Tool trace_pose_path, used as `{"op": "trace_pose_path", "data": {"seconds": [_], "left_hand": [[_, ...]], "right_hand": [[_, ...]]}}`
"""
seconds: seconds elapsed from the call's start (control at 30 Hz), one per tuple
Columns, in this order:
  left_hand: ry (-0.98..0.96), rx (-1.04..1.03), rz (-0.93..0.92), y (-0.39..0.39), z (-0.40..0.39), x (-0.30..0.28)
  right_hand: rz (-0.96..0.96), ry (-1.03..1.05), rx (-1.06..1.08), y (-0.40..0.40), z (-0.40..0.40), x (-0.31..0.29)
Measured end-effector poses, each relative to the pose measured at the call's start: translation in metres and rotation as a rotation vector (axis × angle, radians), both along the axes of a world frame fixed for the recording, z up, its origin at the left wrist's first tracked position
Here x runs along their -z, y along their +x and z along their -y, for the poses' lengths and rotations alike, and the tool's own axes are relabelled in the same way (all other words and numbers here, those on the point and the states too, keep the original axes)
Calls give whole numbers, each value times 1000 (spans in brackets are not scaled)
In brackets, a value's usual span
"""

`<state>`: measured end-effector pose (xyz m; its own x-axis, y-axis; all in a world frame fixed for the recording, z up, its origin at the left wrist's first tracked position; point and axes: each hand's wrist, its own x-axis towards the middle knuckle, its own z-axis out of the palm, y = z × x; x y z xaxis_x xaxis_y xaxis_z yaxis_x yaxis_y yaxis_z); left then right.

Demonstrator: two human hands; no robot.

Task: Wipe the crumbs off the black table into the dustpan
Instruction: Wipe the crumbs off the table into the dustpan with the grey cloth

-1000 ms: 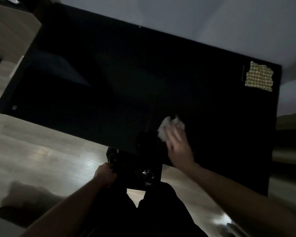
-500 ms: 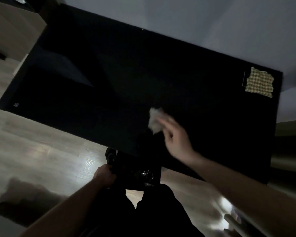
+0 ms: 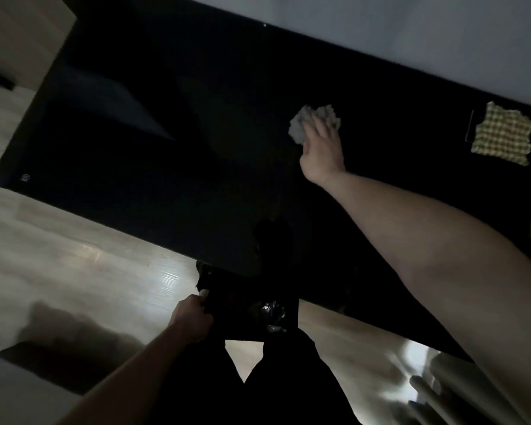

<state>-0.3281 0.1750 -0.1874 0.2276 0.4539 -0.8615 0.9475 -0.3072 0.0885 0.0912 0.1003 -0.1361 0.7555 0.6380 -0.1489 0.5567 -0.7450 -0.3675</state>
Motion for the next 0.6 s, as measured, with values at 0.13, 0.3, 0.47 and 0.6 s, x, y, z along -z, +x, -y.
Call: {"op": "trace_pose_path", "data": {"seconds": [0.13, 0.3, 0.47, 0.6], "left_hand": [[-13, 21, 8, 8, 5, -14], [-28, -3, -7, 12, 6, -22], [-21, -46, 0, 16, 11, -25], [-30, -41, 14, 21, 18, -29]], "right_hand": [[-32, 125, -323, -74, 41, 16], [-208, 108, -572, -177, 110, 20], [-416, 142, -641, -216, 149, 14], [-472, 247, -563, -220, 184, -11]]}}
